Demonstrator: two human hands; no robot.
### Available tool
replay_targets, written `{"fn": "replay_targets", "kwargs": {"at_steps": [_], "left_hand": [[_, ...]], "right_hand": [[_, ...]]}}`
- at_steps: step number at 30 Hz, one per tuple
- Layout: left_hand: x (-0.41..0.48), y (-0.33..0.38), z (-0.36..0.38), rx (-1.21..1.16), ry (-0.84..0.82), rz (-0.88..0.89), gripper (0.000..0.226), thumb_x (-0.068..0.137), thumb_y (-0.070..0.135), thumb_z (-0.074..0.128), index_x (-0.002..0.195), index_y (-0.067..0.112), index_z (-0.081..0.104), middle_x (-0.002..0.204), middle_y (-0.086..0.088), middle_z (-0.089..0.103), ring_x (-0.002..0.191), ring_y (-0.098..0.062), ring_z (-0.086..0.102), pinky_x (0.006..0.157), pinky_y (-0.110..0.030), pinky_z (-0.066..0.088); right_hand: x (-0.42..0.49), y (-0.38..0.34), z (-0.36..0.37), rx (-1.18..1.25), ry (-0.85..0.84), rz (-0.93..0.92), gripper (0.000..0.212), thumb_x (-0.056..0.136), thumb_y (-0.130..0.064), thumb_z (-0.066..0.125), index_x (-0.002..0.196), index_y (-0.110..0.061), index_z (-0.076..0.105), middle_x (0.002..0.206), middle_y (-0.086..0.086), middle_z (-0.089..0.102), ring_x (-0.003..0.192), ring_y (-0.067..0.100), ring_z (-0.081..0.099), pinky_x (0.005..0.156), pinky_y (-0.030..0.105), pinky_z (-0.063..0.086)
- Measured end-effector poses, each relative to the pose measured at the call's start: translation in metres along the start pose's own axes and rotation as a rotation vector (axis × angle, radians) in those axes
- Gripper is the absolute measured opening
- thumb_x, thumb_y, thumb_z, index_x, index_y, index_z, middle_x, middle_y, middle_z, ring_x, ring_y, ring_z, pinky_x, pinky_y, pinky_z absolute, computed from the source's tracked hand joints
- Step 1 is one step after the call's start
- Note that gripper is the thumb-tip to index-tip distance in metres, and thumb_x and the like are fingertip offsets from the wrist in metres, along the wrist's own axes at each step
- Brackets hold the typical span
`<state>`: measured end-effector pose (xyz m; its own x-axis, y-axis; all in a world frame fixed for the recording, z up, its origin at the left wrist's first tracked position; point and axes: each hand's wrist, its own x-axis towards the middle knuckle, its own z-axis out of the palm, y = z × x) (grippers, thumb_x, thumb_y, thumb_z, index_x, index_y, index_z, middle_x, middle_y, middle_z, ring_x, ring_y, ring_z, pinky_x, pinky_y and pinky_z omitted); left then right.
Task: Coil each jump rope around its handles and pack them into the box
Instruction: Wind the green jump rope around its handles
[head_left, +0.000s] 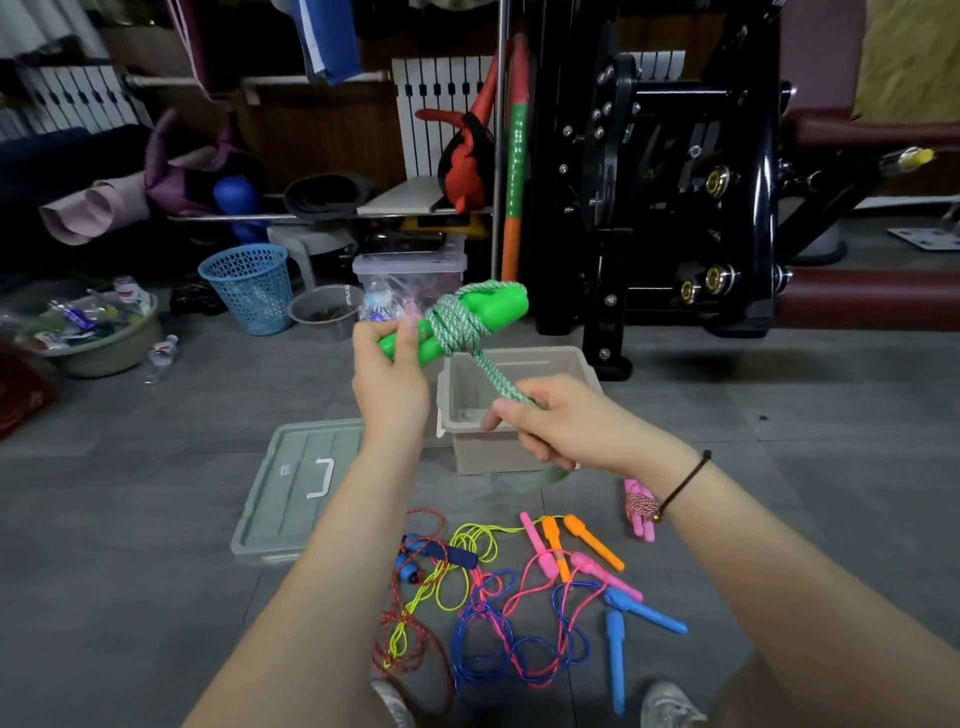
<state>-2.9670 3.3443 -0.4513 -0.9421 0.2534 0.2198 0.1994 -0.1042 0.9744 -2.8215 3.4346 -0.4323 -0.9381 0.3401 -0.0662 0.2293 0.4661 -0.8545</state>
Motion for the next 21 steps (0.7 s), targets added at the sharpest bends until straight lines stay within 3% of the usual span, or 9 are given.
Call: {"fn": "replay_targets", "kwargs": {"at_steps": [2, 5, 8, 12, 15, 17, 21], "left_hand": [[-0.001, -0.004, 0.001, 0.235, -0.051, 0.129, 0.012, 0.095, 0.032, 0.052, 0.095, 0.02, 0.053, 0.086, 0.005, 0.061, 0.085, -0.024, 0.058, 0.072, -0.031, 0.042], [-0.01, -0.004, 0.004, 0.404, -0.17, 0.346, 0.01, 0.095, 0.022, 0.055, 0.095, 0.011, 0.054, 0.084, 0.003, 0.057, 0.077, -0.018, 0.049, 0.064, -0.023, 0.027], [-0.009, -0.011, 0.002, 0.535, -0.337, 0.435, 0.008, 0.092, 0.019, 0.058, 0.093, 0.011, 0.055, 0.087, 0.004, 0.057, 0.078, -0.015, 0.048, 0.066, -0.023, 0.028], [-0.008, -0.012, -0.006, 0.591, -0.678, 0.453, 0.006, 0.091, 0.019, 0.061, 0.092, 0.015, 0.056, 0.086, 0.005, 0.061, 0.079, -0.014, 0.055, 0.069, -0.022, 0.036], [-0.011, -0.009, -0.01, 0.549, -0.937, 0.381, 0.014, 0.09, 0.02, 0.062, 0.085, 0.028, 0.052, 0.074, 0.017, 0.058, 0.07, 0.002, 0.051, 0.068, -0.02, 0.039], [-0.015, -0.005, -0.012, 0.373, -1.047, 0.259, 0.01, 0.091, 0.02, 0.06, 0.086, 0.025, 0.053, 0.071, 0.017, 0.056, 0.067, -0.001, 0.049, 0.066, -0.018, 0.041], [-0.021, 0.003, -0.016, -0.017, -1.064, 0.028, 0.004, 0.09, 0.019, 0.055, 0.089, 0.016, 0.052, 0.073, 0.009, 0.058, 0.065, -0.006, 0.05, 0.061, -0.019, 0.042]], "right_hand": [[-0.002, -0.002, 0.003, -0.018, 0.005, -0.03, 0.03, 0.099, -0.031, 0.043, 0.091, -0.013, 0.066, 0.049, -0.001, 0.05, 0.035, 0.011, 0.038, 0.041, 0.022, 0.036], [-0.003, -0.001, 0.001, -0.031, -0.005, -0.032, 0.03, 0.098, -0.033, 0.045, 0.082, -0.017, 0.065, 0.048, -0.002, 0.053, 0.033, 0.01, 0.042, 0.039, 0.019, 0.038], [-0.006, -0.001, -0.003, 0.008, -0.011, -0.03, 0.03, 0.097, -0.032, 0.049, 0.076, -0.016, 0.065, 0.046, 0.0, 0.051, 0.032, 0.008, 0.041, 0.04, 0.02, 0.04], [-0.002, 0.005, -0.015, -0.005, 0.22, -0.044, 0.039, 0.091, -0.042, 0.056, 0.064, -0.016, 0.068, 0.039, -0.005, 0.044, 0.036, 0.01, 0.038, 0.048, 0.028, 0.04], [0.007, 0.019, -0.026, -0.08, 0.38, -0.011, 0.045, 0.081, -0.055, 0.061, 0.053, -0.02, 0.064, 0.038, -0.007, 0.041, 0.038, 0.007, 0.036, 0.05, 0.028, 0.035], [0.01, 0.026, -0.029, 0.001, 0.386, -0.001, 0.047, 0.081, -0.054, 0.063, 0.05, -0.019, 0.06, 0.04, -0.008, 0.04, 0.039, 0.008, 0.035, 0.047, 0.025, 0.032], [0.017, 0.031, -0.029, 0.064, 0.346, 0.047, 0.052, 0.075, -0.066, 0.061, 0.053, -0.018, 0.059, 0.051, -0.003, 0.048, 0.047, 0.009, 0.043, 0.053, 0.027, 0.037]]}}
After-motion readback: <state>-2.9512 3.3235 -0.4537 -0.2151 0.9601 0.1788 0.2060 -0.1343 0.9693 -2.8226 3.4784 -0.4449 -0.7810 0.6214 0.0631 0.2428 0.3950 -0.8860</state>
